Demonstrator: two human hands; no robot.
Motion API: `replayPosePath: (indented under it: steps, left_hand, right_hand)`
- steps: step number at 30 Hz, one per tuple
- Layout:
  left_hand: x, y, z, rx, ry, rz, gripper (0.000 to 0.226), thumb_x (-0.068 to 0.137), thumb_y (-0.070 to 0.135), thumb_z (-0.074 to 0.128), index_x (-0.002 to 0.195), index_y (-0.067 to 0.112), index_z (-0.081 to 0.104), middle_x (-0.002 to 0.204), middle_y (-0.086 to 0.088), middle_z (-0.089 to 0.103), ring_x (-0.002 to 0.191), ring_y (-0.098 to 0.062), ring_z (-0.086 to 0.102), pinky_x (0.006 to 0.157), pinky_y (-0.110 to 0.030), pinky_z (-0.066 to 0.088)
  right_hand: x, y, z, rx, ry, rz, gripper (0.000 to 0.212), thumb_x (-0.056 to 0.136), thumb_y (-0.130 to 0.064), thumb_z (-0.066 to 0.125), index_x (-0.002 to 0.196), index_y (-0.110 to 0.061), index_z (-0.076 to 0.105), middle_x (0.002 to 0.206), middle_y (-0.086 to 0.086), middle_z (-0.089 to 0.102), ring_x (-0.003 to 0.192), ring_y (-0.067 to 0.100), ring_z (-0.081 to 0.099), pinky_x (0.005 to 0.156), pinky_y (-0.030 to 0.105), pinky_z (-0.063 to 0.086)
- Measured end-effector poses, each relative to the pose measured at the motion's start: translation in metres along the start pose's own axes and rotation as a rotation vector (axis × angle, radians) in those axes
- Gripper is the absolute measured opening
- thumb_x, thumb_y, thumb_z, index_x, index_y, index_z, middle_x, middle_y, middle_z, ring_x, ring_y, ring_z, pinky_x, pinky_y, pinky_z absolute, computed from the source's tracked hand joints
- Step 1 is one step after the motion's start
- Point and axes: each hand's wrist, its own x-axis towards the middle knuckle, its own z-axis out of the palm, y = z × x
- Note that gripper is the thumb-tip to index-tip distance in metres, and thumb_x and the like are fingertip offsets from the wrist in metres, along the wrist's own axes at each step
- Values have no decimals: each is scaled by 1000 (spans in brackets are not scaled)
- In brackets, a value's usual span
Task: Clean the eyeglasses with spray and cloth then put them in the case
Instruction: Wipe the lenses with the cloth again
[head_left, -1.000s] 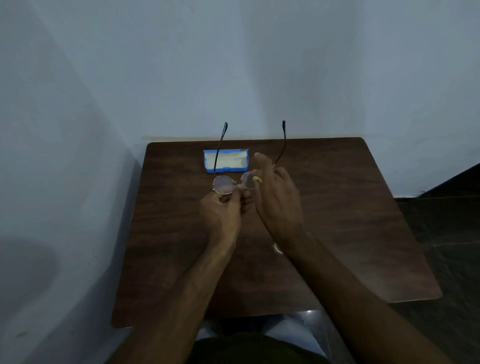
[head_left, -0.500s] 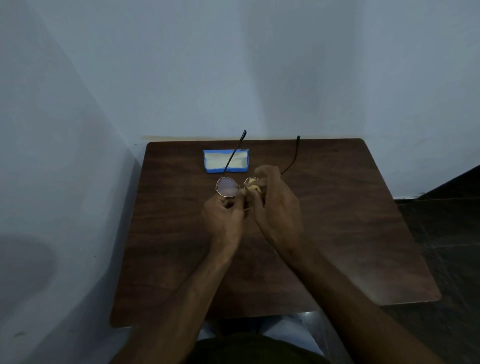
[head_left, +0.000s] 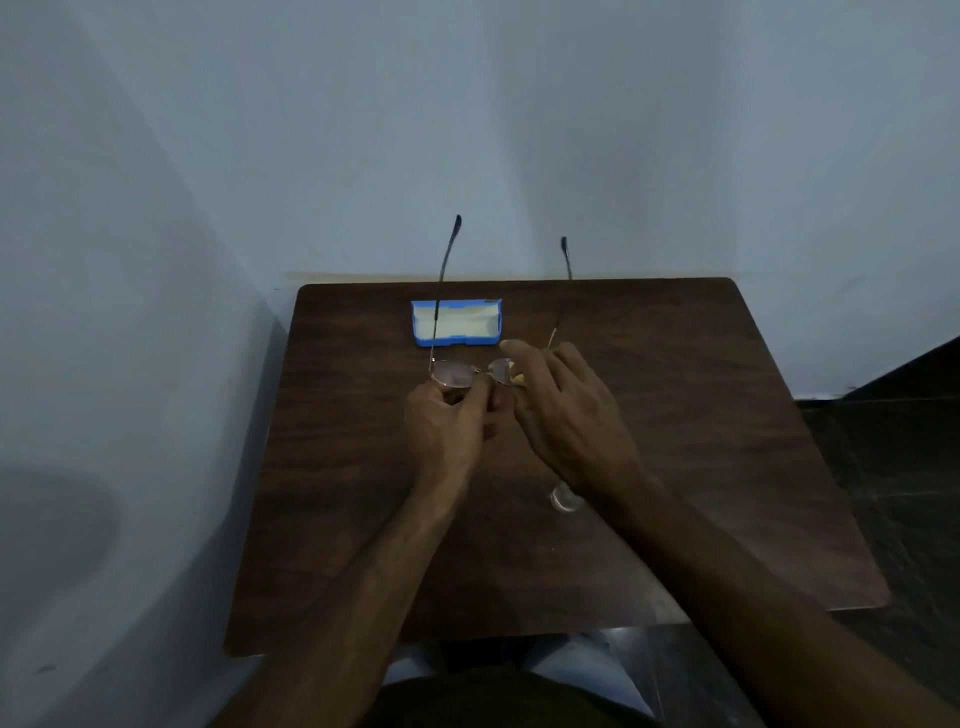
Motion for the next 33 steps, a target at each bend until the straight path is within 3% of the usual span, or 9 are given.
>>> replayPosePath:
  steps: [3, 8, 10, 13, 16, 23, 27, 30, 33]
  left_hand:
    - [1, 13, -2, -59, -35, -62, 20, 101, 15, 67, 82, 17, 75, 75, 3, 75, 66, -8, 73, 64, -40, 64]
    - [6, 19, -11, -110, -137, -102, 27, 97, 28, 73, 79, 9, 75, 64, -4, 68, 63, -18, 67, 59, -34, 56]
    - [6, 17, -21, -158, -158, -112, 25, 97, 33, 74, 90, 9, 74, 77, -9, 69, 71, -24, 70, 57, -34, 59]
    - [7, 13, -37, -262, -155, -39, 26, 97, 22, 73, 119, 8, 72, 109, -9, 76, 88, -19, 74, 64, -38, 65]
    - [13, 12, -50, -314, -228, 94, 30, 95, 16, 74, 123, 6, 72, 120, -6, 78, 105, -15, 74, 71, -32, 64]
    - [18, 25, -47, -408, -355, 25, 18, 95, 26, 74, 103, 13, 83, 109, -8, 81, 94, -12, 72, 65, -29, 56]
    - [16, 29, -39, -413, -288, -43, 29, 86, 38, 72, 94, 12, 82, 87, -6, 79, 76, -11, 72, 58, -26, 55]
    - [16, 27, -37, -418, -244, -69, 27, 85, 36, 72, 93, 12, 81, 83, -5, 79, 72, -11, 72, 57, -25, 55]
    - [17, 23, -36, -430, -213, -102, 29, 85, 35, 74, 95, 8, 81, 83, -5, 79, 74, -10, 72, 60, -24, 56]
  right_hand:
    - [5, 2, -4, 23, 23, -35, 42, 91, -10, 59, 133, -5, 55, 105, 12, 68, 95, 22, 49, 79, 36, 47]
    - [19, 8, -18, 217, -6, 40, 50, 83, -4, 72, 128, -14, 52, 102, 0, 67, 96, 16, 54, 74, 33, 51]
    - [28, 12, -29, 329, -26, 112, 48, 84, -6, 73, 126, -17, 53, 95, -9, 67, 90, 10, 58, 76, 34, 53]
    - [40, 23, -48, 528, -184, 218, 53, 85, -11, 80, 127, -21, 50, 90, -8, 72, 82, 9, 67, 76, 29, 55]
    - [47, 34, -59, 663, -327, 253, 58, 83, -12, 84, 128, -22, 49, 90, -3, 75, 78, 16, 70, 75, 33, 57]
    - [60, 51, -60, 825, -531, 303, 59, 84, -3, 80, 129, -24, 48, 91, 7, 77, 77, 13, 67, 80, 29, 49]
    - [61, 51, -58, 814, -593, 304, 58, 83, 0, 80, 128, -21, 49, 91, 7, 77, 77, 12, 68, 77, 21, 49]
    - [60, 53, -54, 784, -584, 315, 54, 84, -3, 81, 127, -20, 54, 92, 5, 77, 79, 11, 70, 79, 22, 51]
    - [55, 52, -52, 667, -478, 314, 33, 85, -10, 82, 112, -21, 68, 95, -4, 78, 86, 9, 73, 80, 31, 59]
